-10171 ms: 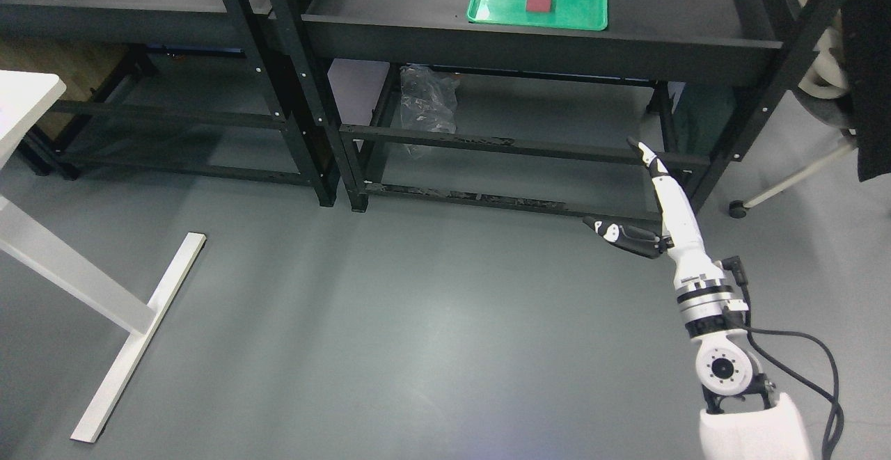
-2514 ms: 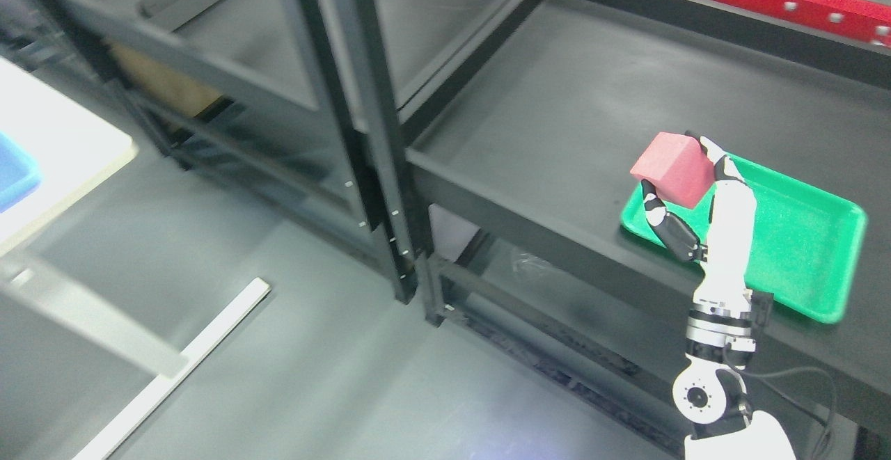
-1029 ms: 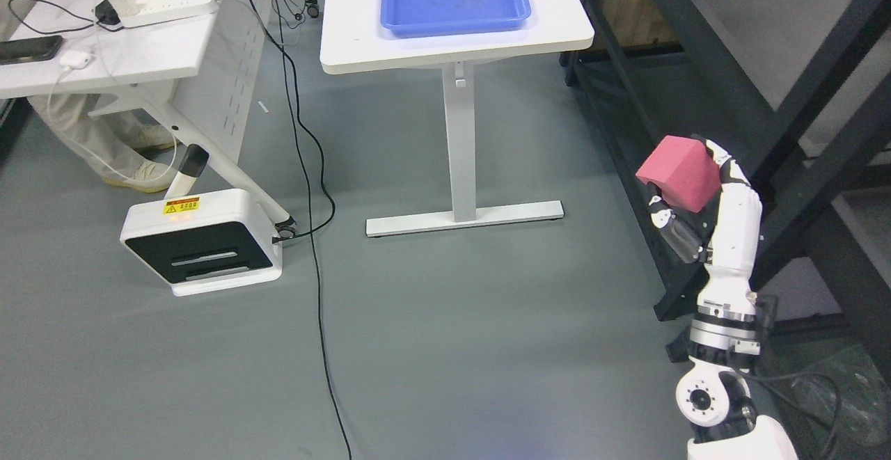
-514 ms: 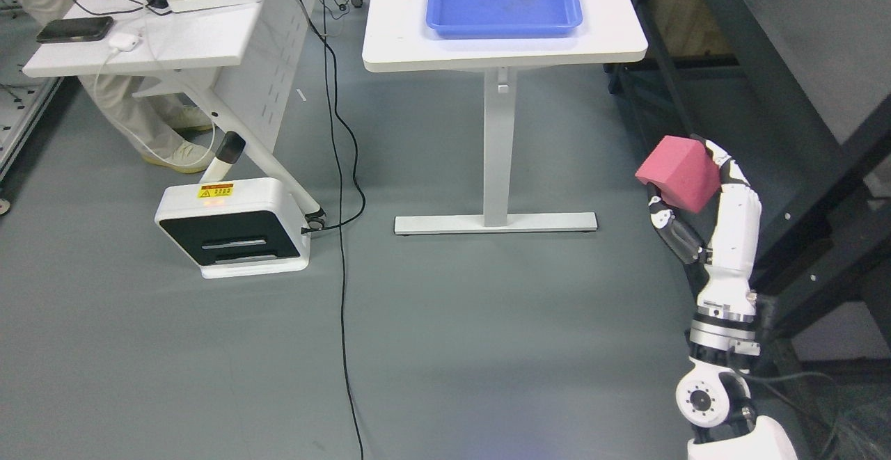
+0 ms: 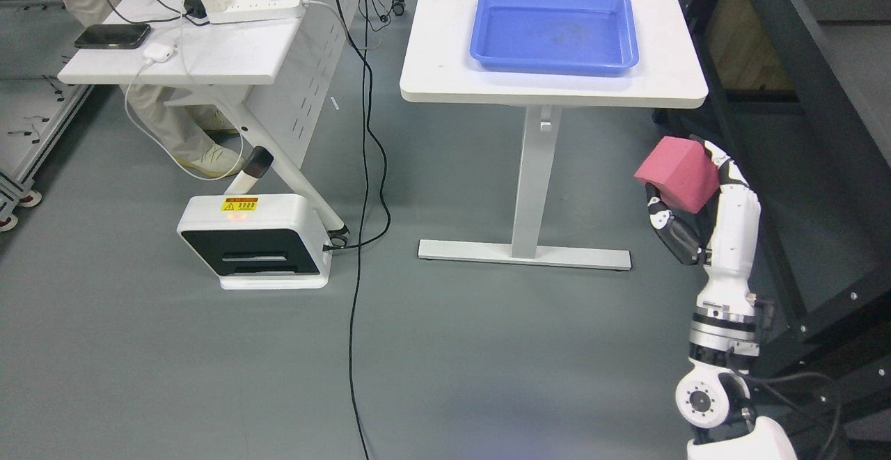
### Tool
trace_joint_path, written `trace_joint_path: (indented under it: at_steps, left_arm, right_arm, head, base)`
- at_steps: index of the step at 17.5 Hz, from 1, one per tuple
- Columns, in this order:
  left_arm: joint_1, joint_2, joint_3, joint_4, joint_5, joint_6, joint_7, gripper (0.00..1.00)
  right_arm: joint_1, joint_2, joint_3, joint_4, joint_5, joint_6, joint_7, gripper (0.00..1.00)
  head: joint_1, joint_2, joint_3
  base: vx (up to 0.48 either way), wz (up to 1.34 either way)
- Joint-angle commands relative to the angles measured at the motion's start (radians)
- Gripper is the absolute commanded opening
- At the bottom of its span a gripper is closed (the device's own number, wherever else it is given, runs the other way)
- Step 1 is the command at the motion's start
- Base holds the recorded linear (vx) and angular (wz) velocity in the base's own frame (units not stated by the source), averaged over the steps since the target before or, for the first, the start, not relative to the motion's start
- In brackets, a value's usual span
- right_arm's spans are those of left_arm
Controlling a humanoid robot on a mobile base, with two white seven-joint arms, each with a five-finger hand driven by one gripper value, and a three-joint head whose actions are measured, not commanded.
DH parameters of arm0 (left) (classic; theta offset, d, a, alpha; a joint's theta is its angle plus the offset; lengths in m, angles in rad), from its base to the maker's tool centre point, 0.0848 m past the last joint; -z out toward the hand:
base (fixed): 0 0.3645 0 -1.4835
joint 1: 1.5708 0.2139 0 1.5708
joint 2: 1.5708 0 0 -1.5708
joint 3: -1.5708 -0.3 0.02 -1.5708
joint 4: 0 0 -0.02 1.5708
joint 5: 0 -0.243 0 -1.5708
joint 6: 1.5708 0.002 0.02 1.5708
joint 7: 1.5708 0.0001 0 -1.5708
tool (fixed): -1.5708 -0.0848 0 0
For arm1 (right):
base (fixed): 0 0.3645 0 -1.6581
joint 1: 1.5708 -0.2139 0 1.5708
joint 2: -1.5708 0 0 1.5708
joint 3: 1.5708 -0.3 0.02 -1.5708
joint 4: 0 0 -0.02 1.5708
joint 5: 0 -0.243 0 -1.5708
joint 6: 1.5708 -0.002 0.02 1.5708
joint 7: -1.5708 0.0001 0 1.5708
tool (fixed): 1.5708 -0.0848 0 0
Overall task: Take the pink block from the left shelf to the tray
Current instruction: 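Turn toward the white table carrying the cube in the right hand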
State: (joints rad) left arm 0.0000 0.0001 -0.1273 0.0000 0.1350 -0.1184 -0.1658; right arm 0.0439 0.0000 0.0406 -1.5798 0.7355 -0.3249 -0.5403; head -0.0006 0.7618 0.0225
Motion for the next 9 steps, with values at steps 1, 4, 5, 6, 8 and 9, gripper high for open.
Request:
trace_joint_path:
  at_steps: [1, 4, 5, 6, 8, 9]
  left_arm:
    - [0.02, 0.017, 0.0, -0.017, 0.0, 0.0, 0.0, 1.0]
    - [0.02, 0.017, 0.0, -0.017, 0.0, 0.0, 0.0, 1.0]
    - [0.02, 0.017, 0.0, -0.017, 0.0, 0.0, 0.0, 1.0]
    - [0.02, 0.017, 0.0, -0.017, 0.0, 0.0, 0.0, 1.0]
    - [0.02, 0.017, 0.0, -0.017, 0.0, 0.0, 0.0, 1.0]
    - [0.02, 0.017, 0.0, -0.017, 0.0, 0.0, 0.0, 1.0]
  right_arm:
    - [-0.001, -0.017, 0.005, 0.0, 0.001, -0.002, 0.0, 0.03]
    - [-0.001, -0.017, 0.007, 0.0, 0.001, -0.002, 0.0, 0.03]
    - [-0.003, -0.017, 0.008, 0.0, 0.001, -0.002, 0.0, 0.03]
    - [-0.003, -0.017, 0.01, 0.0, 0.001, -0.002, 0.002, 0.03]
    - [-0.004, -0.017, 0.012, 0.0, 0.001, -0.002, 0.003, 0.03]
    - [-0.004, -0.017, 0.01, 0.0, 0.001, -0.002, 0.005, 0.03]
  head:
    - [0.0, 0.0, 0.0]
    - [0.0, 0.0, 0.0]
    - [0.0, 0.0, 0.0]
    - [0.0, 0.0, 0.0]
    - [0.0, 0.0, 0.0]
    - [0.0, 0.0, 0.0]
  base:
    - [0.281, -0.02]
    - [0.276, -0.11]
    - [0.296, -0.13]
    - [0.306, -0.12]
    - [0.288, -0.11]
    - [0.27, -0.1]
